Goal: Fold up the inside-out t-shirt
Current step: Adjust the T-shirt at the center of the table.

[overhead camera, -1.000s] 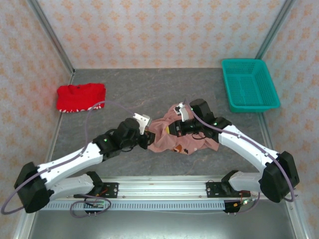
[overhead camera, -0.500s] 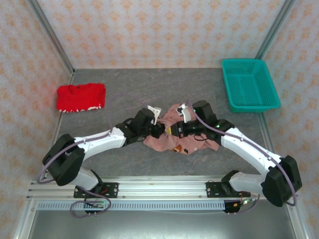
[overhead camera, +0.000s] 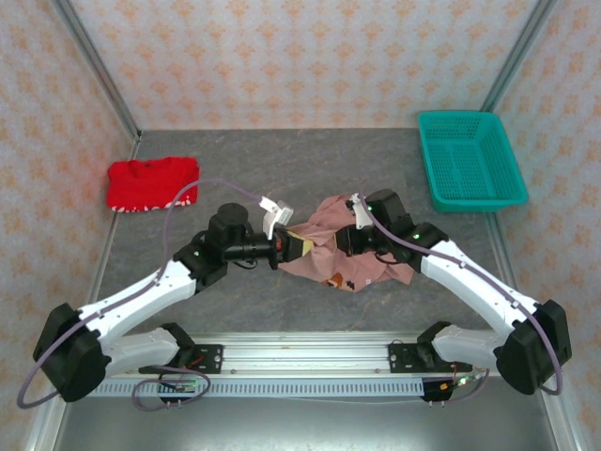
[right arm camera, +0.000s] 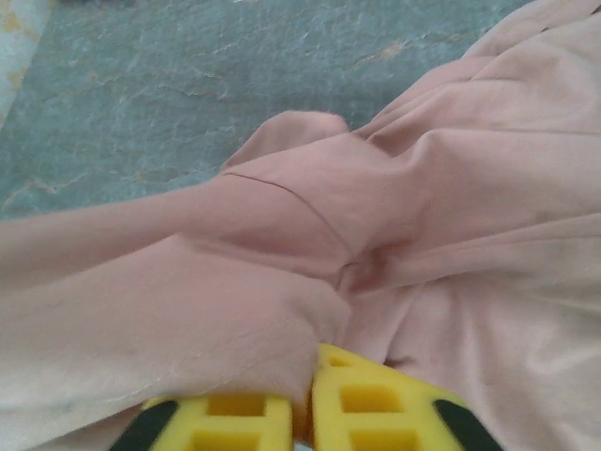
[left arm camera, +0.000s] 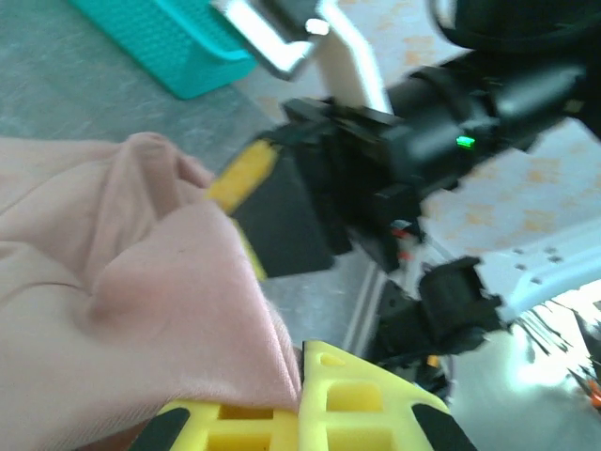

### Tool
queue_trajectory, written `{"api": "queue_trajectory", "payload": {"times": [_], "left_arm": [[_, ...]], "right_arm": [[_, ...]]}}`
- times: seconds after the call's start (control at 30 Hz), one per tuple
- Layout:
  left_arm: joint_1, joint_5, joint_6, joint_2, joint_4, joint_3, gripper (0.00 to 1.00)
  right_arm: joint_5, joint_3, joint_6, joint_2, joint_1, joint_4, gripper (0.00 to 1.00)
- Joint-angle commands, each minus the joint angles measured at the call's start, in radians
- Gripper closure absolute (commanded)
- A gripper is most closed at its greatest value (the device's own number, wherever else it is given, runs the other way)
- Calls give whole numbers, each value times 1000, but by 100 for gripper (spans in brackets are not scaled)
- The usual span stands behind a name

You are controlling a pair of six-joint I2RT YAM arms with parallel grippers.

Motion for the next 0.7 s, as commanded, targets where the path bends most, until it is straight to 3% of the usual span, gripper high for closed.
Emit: {"api": "queue_trajectory", "payload": {"times": [0.0, 0.1, 0.2, 0.33, 0.43, 0.67], "left_arm": [[3, 110, 2, -37, -7, -33, 100], [5, 111, 6, -21, 15, -40, 100], [5, 94, 26, 9, 10, -29, 100], [5, 91, 33, 30, 33, -26, 100], [6, 93, 51, 32, 23, -31, 100], [6, 80, 72, 13, -23, -29, 100]], "right_arm": [[159, 70, -26, 8, -6, -84, 73], [210, 87, -47, 1, -4, -163, 60], [93, 34, -94, -78, 4, -147, 57], [-170, -94, -90, -181, 35, 26, 55], [-310, -157, -64, -172, 44, 189, 55], [-400, -224, 30, -112, 44, 493, 49]]}}
